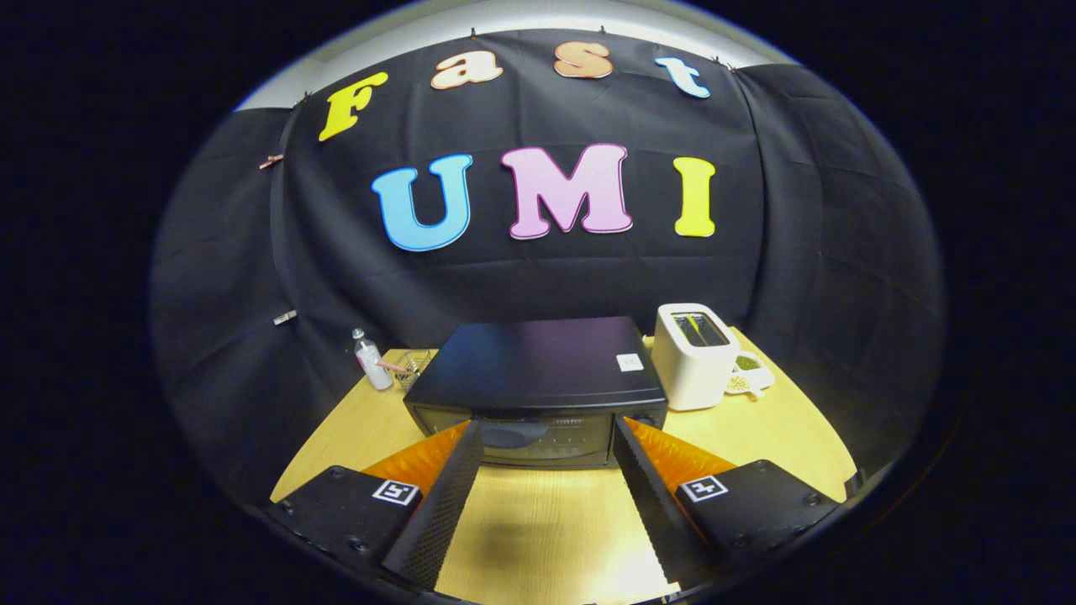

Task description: Open the toaster oven, put the food inside, and close the toaster oven door.

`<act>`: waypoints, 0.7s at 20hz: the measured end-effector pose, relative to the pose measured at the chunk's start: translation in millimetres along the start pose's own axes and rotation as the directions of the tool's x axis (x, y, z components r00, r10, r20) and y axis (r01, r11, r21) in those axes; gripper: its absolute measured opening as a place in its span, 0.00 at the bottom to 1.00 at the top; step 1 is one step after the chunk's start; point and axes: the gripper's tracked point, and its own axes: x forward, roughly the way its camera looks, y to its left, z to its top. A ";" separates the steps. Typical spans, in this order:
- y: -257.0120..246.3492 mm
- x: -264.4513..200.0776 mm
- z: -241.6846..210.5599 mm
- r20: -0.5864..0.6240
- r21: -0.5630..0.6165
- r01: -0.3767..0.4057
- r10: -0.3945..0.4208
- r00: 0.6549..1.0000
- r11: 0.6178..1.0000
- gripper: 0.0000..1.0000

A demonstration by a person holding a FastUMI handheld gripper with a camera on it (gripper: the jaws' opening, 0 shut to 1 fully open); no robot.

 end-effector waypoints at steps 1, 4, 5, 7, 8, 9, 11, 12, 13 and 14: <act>-9.9 -5.5 11.8 0.025 -0.002 0.007 -0.007 1.000 1.000 0.96; -37.7 -20.0 49.9 0.096 -0.019 0.037 -0.035 0.995 0.999 0.96; -45.3 -24.8 62.1 0.120 -0.021 0.046 -0.043 0.992 0.999 0.96; -55.5 -36.0 79.8 0.157 -0.021 0.057 -0.053 0.986 0.998 0.97; -60.3 -41.1 87.9 0.174 -0.020 0.062 -0.058 0.983 0.998 0.98; -63.7 -45.5 94.3 0.188 -0.016 0.069 -0.065 0.980 0.998 0.98; -68.1 -57.2 108.0 0.225 0.005 0.076 -0.075 0.972 0.997 0.98; -71.6 -62.0 112.9 0.238 0.011 0.087 -0.087 0.967 0.996 0.98; -76.5 -68.0 115.7 0.253 0.010 0.098 -0.098 0.962 0.995 0.98; -79.9 -72.4 117.3 0.262 0.008 0.107 -0.106 0.959 0.994 0.98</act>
